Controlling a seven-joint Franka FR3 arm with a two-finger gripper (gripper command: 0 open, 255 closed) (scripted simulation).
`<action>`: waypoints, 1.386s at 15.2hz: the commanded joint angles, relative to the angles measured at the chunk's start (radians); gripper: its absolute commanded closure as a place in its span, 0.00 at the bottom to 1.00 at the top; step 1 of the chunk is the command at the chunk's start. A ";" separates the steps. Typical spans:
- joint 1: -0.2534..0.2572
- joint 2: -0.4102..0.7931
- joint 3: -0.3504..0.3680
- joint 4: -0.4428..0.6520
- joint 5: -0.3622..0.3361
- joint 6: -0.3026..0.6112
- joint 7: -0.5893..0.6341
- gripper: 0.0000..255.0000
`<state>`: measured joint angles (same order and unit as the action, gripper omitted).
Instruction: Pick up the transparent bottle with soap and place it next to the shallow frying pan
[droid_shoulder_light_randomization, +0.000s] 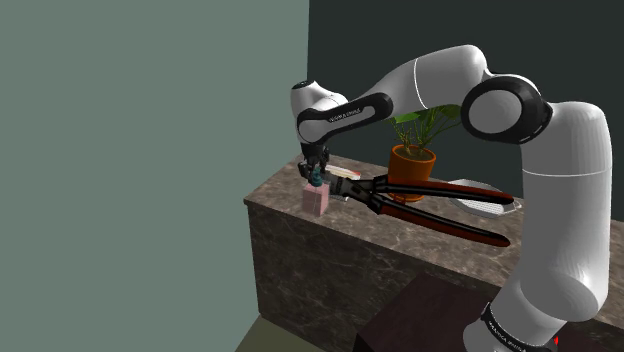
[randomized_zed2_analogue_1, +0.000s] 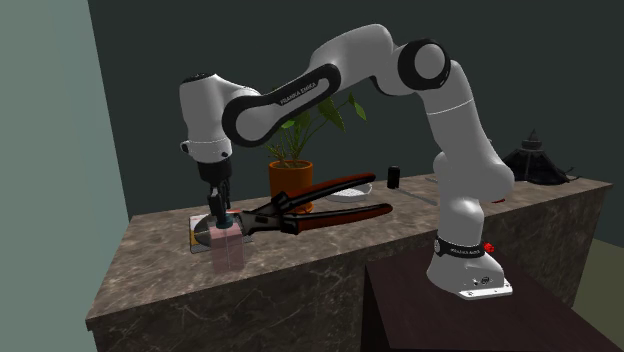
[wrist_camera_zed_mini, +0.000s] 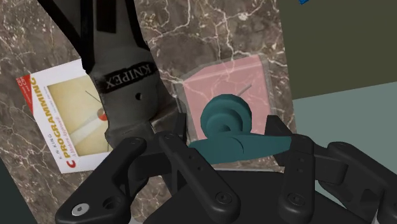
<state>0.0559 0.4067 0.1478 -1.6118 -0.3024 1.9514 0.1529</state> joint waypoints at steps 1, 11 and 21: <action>0.000 0.001 0.000 -0.002 0.001 0.000 0.000 1.00; 0.001 -0.014 0.003 0.031 0.007 -0.046 -0.012 1.00; 0.004 -0.038 0.007 0.129 0.020 -0.164 -0.041 1.00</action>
<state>0.0606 0.3690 0.1546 -1.4977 -0.2837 1.8016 0.1167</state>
